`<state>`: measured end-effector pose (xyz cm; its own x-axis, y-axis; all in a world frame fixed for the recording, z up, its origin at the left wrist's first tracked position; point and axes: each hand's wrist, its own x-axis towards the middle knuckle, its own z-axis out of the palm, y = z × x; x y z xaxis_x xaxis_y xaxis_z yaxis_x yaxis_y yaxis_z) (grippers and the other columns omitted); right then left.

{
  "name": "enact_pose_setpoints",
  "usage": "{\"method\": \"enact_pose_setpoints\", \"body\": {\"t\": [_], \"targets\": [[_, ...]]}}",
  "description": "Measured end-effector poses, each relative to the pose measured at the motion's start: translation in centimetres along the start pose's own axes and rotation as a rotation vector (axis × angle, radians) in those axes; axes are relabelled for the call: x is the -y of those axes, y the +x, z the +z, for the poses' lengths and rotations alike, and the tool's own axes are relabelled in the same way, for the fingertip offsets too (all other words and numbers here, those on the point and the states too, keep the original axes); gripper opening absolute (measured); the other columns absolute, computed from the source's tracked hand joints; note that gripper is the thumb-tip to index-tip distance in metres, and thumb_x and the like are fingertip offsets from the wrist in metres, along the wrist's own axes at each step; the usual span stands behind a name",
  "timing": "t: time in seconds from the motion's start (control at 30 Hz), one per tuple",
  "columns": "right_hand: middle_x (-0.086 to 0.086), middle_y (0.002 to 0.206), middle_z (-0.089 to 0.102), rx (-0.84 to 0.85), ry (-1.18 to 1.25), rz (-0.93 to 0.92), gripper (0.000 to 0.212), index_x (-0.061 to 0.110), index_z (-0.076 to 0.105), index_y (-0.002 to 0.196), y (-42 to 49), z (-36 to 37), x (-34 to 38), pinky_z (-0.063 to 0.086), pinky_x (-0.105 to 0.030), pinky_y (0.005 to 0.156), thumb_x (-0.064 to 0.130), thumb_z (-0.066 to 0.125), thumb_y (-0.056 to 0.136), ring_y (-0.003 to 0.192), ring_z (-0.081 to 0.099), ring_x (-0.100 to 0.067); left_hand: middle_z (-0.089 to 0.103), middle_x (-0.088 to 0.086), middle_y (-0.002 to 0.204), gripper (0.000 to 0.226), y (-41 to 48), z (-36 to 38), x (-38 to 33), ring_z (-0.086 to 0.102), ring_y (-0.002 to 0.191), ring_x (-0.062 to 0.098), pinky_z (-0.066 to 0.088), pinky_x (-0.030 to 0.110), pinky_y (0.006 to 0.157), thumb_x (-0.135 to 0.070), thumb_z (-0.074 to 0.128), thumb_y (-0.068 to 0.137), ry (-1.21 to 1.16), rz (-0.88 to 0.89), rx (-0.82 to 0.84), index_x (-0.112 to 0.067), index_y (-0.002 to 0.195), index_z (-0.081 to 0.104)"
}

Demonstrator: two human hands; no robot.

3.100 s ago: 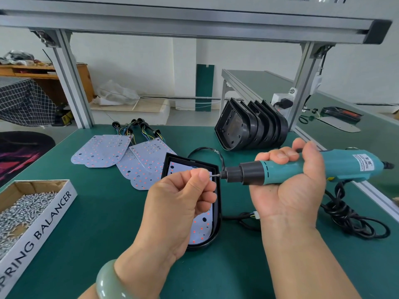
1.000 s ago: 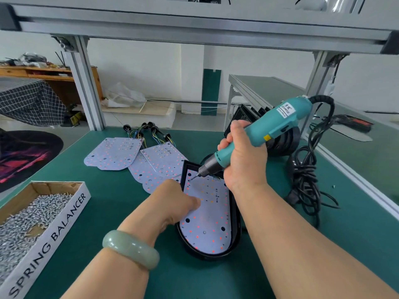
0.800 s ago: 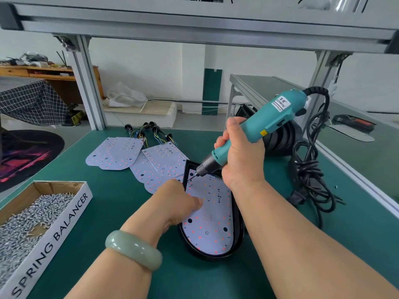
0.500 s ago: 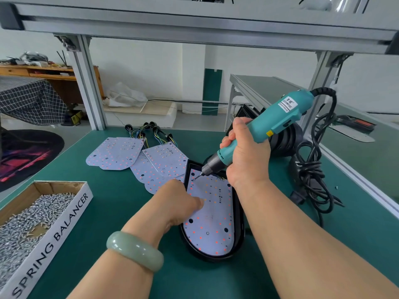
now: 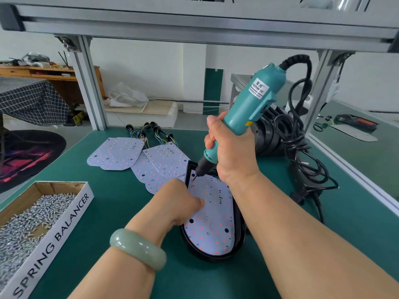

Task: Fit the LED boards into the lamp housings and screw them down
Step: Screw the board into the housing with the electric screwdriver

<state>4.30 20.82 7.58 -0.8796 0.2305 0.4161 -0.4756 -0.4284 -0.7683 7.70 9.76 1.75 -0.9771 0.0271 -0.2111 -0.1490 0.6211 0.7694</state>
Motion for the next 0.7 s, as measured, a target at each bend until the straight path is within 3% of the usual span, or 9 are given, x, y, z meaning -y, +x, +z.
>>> {"method": "enact_pose_setpoints", "body": {"t": [0.13, 0.33, 0.5, 0.7], "targets": [[0.007, 0.044, 0.045, 0.046, -0.079, -0.019, 0.028, 0.016, 0.047, 0.07, -0.2, 0.3, -0.3, 0.037, -0.023, 0.048, -0.002, 0.063, 0.084, 0.037, 0.04, -0.01, 0.053, 0.011, 0.069, 0.022, -0.3, 0.1, -0.4, 0.046, 0.059, 0.025, 0.036, 0.029, 0.058, -0.019, 0.065, 0.081, 0.046, -0.006, 0.01, 0.002, 0.086, 0.061], [0.009, 0.043, 0.045, 0.032, -0.075, -0.02, 0.028, 0.015, 0.047, 0.07, -0.3, 0.1, -0.2, 0.038, -0.022, 0.047, -0.003, 0.062, 0.085, 0.037, 0.041, -0.01, 0.052, 0.01, 0.064, 0.017, -0.5, -0.1, -0.7, 0.045, 0.054, 0.024, 0.034, 0.025, 0.052, -0.018, 0.065, 0.082, 0.046, -0.006, 0.017, -0.006, 0.076, 0.056], [0.008, 0.052, 0.05, 0.041, -0.078, -0.028, 0.017, 0.017, 0.053, 0.075, -0.4, 0.1, 0.2, 0.041, -0.024, 0.049, 0.008, 0.067, 0.079, 0.041, 0.045, -0.01, 0.053, 0.011, 0.071, 0.013, -0.5, -0.3, -0.6, 0.046, 0.06, 0.023, 0.036, 0.03, 0.059, -0.019, 0.063, 0.082, 0.009, -0.003, 0.048, -0.006, 0.085, 0.06], [0.008, 0.048, 0.049, -0.184, 0.04, -0.004, 0.019, 0.017, 0.052, 0.077, 0.5, -1.6, 3.4, 0.041, -0.021, 0.046, 0.014, 0.066, 0.09, 0.041, 0.046, -0.008, 0.067, 0.01, 0.075, 0.012, -0.9, -0.5, -0.3, 0.055, 0.062, 0.023, 0.045, 0.029, 0.061, -0.014, 0.062, 0.082, -0.095, -0.012, 0.083, -0.004, 0.085, 0.069]]}}
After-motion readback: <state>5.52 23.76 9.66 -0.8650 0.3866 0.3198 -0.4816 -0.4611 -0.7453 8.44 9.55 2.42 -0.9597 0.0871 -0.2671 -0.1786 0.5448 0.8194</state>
